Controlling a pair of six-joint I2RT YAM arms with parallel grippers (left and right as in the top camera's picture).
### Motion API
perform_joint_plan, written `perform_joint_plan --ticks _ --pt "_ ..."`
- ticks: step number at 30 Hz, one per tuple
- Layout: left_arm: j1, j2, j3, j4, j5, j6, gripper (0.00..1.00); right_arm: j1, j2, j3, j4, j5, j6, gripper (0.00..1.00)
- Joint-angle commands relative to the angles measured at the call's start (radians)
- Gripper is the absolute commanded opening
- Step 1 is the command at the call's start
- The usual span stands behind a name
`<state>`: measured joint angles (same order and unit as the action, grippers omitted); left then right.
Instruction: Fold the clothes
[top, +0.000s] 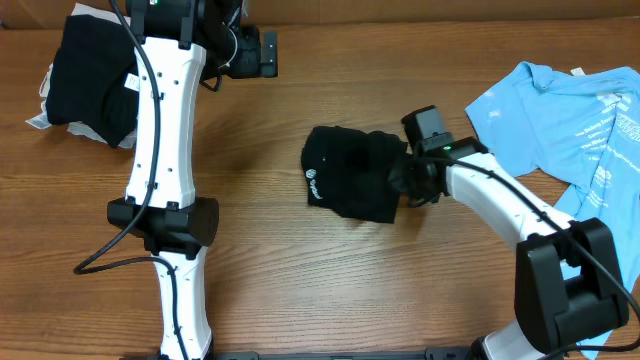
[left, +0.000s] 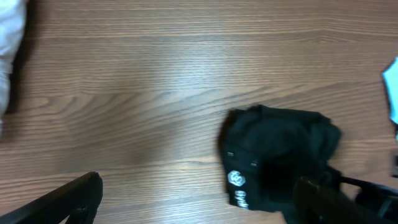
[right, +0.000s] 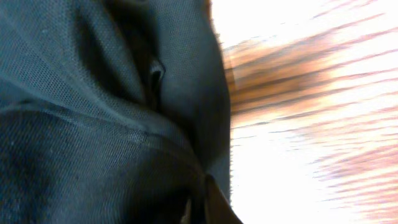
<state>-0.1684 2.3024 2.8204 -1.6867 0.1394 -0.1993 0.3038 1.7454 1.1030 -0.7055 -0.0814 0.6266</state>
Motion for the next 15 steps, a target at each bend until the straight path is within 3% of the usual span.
perform_joint_plan --ticks 1,6,15 --pt "-0.001 -0.007 -0.004 0.001 -0.055 0.025 1.0 -0.031 -0.039 0.009 -0.001 -0.067 -0.103 0.26" --pt "-0.001 -0.007 -0.004 0.0 -0.055 0.025 1.0 -0.047 -0.068 0.087 -0.04 -0.177 -0.192 0.41" --pt "-0.001 -0.007 -0.004 0.001 -0.055 0.024 1.0 0.007 -0.101 0.251 -0.096 -0.179 -0.382 0.72"
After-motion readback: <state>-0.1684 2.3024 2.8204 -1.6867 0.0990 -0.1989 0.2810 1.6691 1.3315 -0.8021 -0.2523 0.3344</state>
